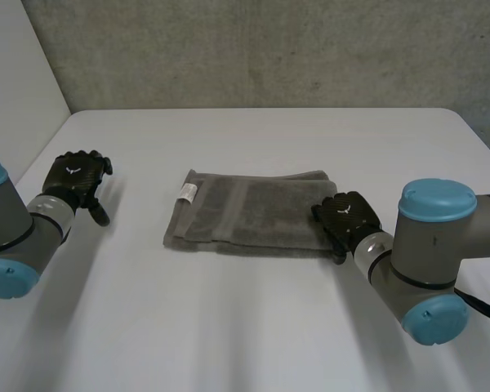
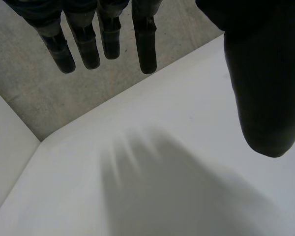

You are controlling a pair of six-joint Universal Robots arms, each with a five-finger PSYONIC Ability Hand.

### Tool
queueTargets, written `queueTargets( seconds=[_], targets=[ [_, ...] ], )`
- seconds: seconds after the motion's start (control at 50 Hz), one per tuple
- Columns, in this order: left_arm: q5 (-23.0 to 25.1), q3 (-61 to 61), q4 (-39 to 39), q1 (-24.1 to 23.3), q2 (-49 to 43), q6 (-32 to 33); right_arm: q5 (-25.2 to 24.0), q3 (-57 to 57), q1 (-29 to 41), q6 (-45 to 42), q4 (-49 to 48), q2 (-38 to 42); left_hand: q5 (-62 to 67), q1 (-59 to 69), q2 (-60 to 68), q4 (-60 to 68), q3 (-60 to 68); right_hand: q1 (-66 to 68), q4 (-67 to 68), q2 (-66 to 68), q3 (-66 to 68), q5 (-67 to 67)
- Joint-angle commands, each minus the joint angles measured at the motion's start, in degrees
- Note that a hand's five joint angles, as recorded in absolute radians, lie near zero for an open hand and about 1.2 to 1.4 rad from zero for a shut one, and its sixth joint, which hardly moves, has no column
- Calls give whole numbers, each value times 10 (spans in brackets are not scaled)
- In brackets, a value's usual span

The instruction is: Fold the towel.

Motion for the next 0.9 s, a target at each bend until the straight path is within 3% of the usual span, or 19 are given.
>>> queueTargets(
  seconds=[0.02, 0.04, 0.06, 0.08, 0.28, 0.44, 0.54, 0.64, 0.76, 0.8, 0.84, 0.9],
  targets=[
    [0, -6, 6, -3, 2, 1, -2, 0, -12, -4, -9, 14, -12, -30, -26, -32, -28, 199, 198, 196, 199, 196],
    [0, -6, 7, -3, 2, 1, -2, 0, -16, -3, -9, 16, -12, -30, -26, -32, -28, 329, 328, 326, 328, 326],
    [0, -6, 7, -3, 3, 1, -2, 0, -16, -3, -9, 16, -12, -30, -26, -32, -28, 331, 330, 327, 330, 327],
    [0, -6, 7, -3, 3, 1, -3, 0, -21, -3, -9, 15, -12, -30, -26, -32, -28, 423, 422, 420, 422, 420],
    [-2, -10, 7, -6, 19, 0, -15, 20, -67, -5, 0, -63, -12, -30, -26, -32, -28, 424, 423, 421, 423, 421],
    [-2, -8, 7, -37, 56, -13, -44, -66, -49, -5, 39, -88, -11, -28, -24, -30, -27, 424, 423, 421, 423, 421],
    [-2, -4, 6, -56, 91, -46, -42, -209, 99, -4, 92, -21, -4, -21, -17, -24, -20, 424, 423, 421, 423, 421],
    [-1, -1, 7, -61, 112, -95, -42, -283, 181, -3, 103, 41, -2, -20, -16, -22, -18, 424, 423, 421, 423, 421],
    [-2, 15, 8, -71, 111, -136, -32, -307, 222, -7, 106, 104, -2, -20, -16, -22, -18, 424, 423, 421, 423, 421],
    [-2, 20, 7, -73, 107, -140, -12, -298, 232, -18, 108, 118, -2, -20, -16, -22, -18, -189, -190, -192, -190, -193],
    [-1, 28, 8, -77, 100, -140, 0, -295, 231, -23, 111, 115, -2, -20, -16, -22, -18, -276, -277, -279, -277, -279],
    [-1, 33, 8, -80, 94, -140, 24, -283, 225, -19, 122, 91, -2, -20, -16, -22, -18, -276, -277, -279, -277, -279]
  ],
)
